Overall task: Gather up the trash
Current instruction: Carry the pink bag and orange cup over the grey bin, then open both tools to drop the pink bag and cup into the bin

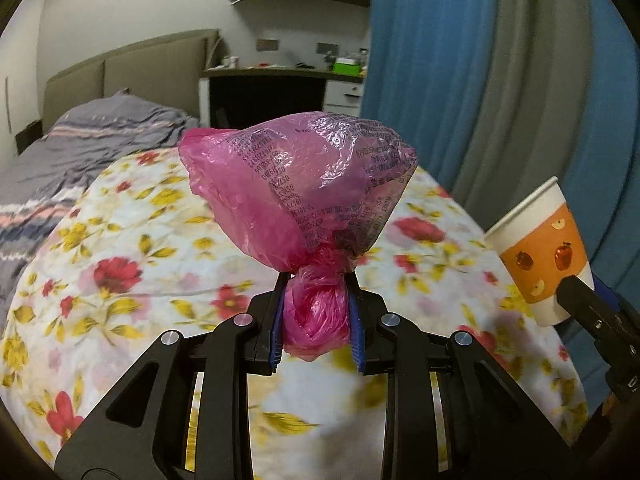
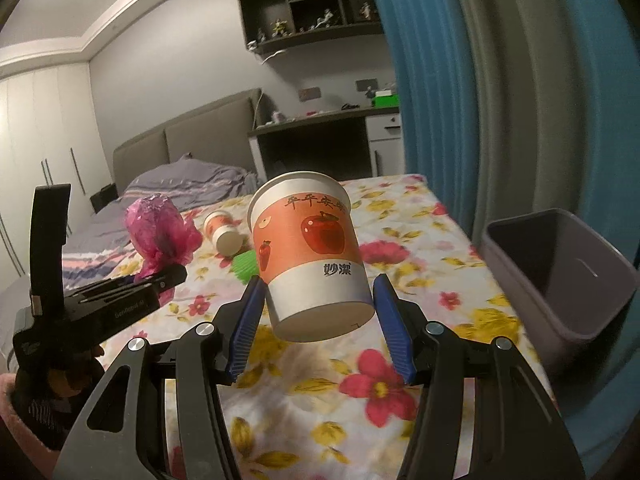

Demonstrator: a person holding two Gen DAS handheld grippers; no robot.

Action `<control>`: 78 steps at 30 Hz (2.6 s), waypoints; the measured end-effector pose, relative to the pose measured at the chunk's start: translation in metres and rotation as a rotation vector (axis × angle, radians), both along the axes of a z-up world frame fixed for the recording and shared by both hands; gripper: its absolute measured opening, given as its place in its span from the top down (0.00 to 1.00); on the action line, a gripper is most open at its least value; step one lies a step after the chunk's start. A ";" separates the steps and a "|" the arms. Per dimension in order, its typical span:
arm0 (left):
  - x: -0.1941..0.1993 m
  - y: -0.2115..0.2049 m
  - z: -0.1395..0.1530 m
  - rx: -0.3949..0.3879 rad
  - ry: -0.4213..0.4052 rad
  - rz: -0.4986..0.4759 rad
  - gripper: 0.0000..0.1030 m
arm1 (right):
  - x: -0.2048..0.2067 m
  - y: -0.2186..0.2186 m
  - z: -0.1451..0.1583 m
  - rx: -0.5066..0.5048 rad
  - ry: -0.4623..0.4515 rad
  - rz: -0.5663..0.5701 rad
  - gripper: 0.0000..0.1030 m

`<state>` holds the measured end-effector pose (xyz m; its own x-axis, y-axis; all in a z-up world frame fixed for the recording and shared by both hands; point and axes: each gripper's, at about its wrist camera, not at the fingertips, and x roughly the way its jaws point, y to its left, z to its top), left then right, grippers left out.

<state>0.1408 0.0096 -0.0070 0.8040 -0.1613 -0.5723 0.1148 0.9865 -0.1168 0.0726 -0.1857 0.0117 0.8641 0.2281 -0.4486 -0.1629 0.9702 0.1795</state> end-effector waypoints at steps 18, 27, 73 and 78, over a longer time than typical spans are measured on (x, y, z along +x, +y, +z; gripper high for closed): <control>0.007 -0.133 0.012 0.015 -0.028 -0.233 0.75 | -0.024 -0.094 0.004 0.019 -0.044 -0.174 0.46; 0.028 -0.206 0.010 0.007 -0.030 -0.392 0.75 | -0.018 -0.148 -0.001 0.005 -0.048 -0.309 0.46; 0.099 -0.320 -0.059 -0.129 0.153 -0.676 0.25 | 0.035 -0.236 -0.040 -0.021 0.039 -0.556 0.46; 0.097 -0.280 -0.059 -0.120 0.116 -0.544 0.19 | 0.046 -0.236 -0.050 -0.023 0.074 -0.545 0.46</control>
<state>0.2381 -0.2700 -0.0664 0.5205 -0.6036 -0.6039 0.5822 0.7683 -0.2660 0.1184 -0.4213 -0.0387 0.8205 -0.2538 -0.5122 0.3761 0.9144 0.1494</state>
